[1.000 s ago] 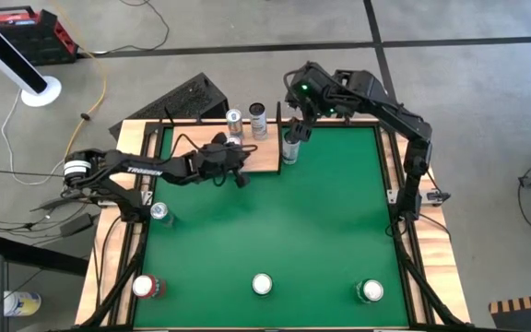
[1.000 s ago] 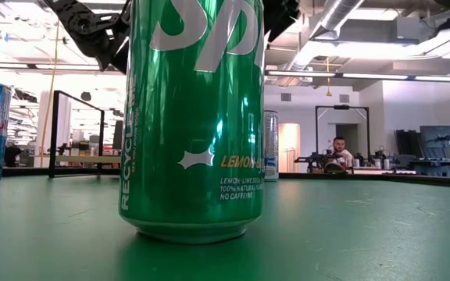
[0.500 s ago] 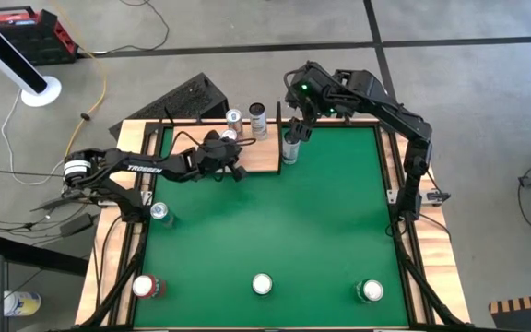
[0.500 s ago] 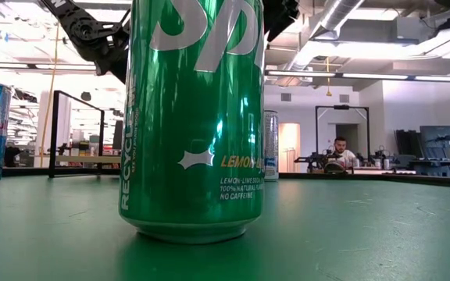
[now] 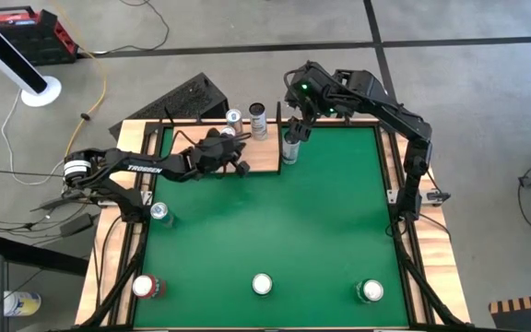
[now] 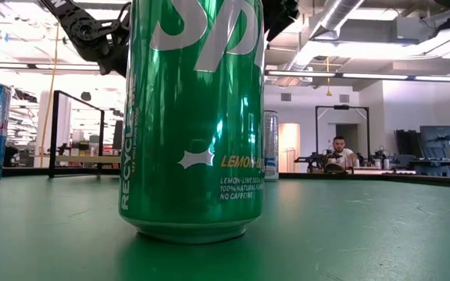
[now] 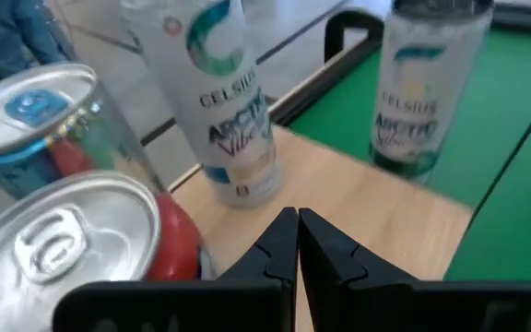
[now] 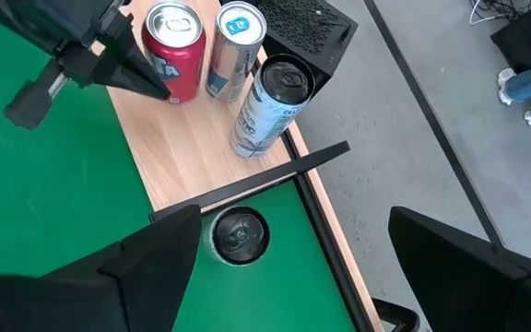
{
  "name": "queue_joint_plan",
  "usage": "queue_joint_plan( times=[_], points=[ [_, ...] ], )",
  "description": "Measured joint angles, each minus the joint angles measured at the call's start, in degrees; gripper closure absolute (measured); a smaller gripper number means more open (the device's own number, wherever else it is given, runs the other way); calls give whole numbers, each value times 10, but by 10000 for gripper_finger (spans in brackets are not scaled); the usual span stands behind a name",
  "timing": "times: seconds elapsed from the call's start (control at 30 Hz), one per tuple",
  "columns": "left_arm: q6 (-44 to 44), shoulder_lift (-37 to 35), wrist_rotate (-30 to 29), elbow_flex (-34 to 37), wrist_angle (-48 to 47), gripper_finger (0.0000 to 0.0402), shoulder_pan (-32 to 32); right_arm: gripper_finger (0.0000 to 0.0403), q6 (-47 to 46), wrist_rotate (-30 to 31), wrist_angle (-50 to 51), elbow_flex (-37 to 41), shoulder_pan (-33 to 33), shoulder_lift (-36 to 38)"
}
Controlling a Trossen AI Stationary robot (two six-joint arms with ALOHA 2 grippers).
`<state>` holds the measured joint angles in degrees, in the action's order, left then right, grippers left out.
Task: Place canned beverage on shelf
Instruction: Put the top red soda can on the shelf
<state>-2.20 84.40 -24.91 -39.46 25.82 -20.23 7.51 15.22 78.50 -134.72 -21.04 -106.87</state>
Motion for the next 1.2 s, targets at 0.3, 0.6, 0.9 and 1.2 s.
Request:
queue_joint_plan(
  times=[0.3,0.6,0.9,1.2],
  points=[
    [-31,0,-49,0,6,401,0,29,-11,-1,-1,0,3,0],
    [-33,0,-130,0,6,401,12,29,-10,-1,-7,0,4,0],
    [-36,0,-138,0,13,401,29,29,-10,-1,-9,0,4,0],
    [11,-61,-123,0,3,401,92,29,6,-26,-25,0,4,0]
  ],
)
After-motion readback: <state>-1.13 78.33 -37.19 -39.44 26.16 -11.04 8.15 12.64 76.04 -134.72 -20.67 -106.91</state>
